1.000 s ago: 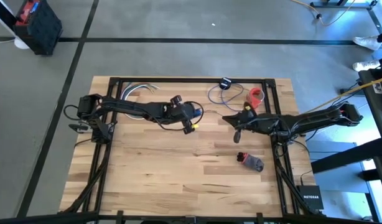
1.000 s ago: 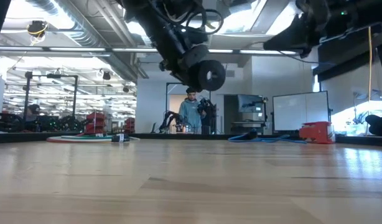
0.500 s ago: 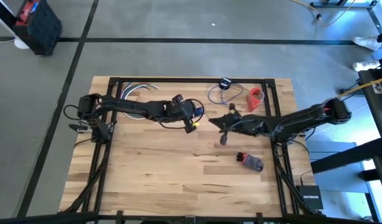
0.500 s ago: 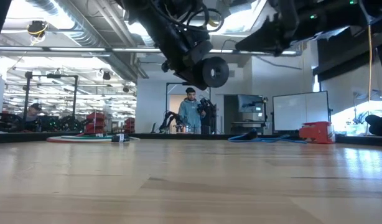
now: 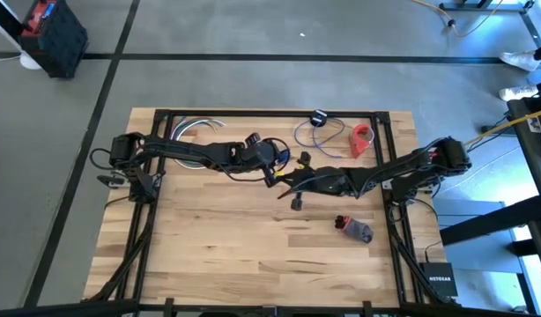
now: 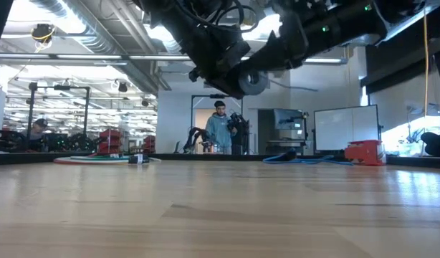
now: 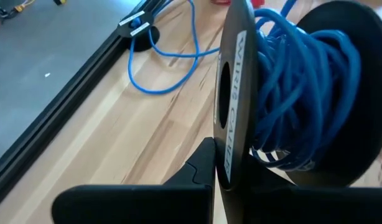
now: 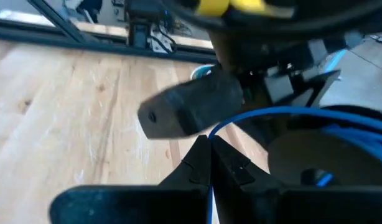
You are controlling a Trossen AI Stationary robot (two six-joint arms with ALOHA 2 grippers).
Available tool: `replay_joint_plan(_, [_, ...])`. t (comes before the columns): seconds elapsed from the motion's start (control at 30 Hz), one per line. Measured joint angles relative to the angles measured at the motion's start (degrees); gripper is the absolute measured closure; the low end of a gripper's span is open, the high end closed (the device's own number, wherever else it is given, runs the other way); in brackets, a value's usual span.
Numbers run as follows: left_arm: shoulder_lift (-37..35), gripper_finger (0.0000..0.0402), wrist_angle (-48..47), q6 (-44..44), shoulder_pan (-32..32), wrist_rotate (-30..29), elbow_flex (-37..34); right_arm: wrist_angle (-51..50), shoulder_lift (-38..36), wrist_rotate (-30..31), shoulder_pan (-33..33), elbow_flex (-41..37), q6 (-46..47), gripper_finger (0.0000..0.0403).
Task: Coil cords
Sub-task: Coil the blue wire onto the spool
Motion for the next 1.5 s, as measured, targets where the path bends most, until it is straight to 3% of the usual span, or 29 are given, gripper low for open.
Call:
replay_joint_plan(0.33, [-0.26, 0.0400, 0.37, 2.76, -1.80, 3.71, 0.00, -2.95, 1.32, 3.25, -0.39, -0.06, -0.53, 0.0400])
replay_joint_plan(0.63, [-0.42, 0.0400, 1.70, 2.92, -1.96, 4.32, 0.02, 4.16, 1.71, 1.64, -1.22, -0.01, 0.37, 0.0400])
replay_joint_plan(1.03, [-0.74, 0.0400, 2.82, 3.46, -2.65, 4.50, 0.02, -6.89, 4.94, 1.82, -2.23, -0.06, 4.78, 0.0400])
replay_joint_plan(1.5, [-2.84, 0.0400, -3.47, 4.57, -4.85, 4.31, -0.07, -21.72, 1.48, 8.97, -2.12, -1.54, 6.34, 0.0400])
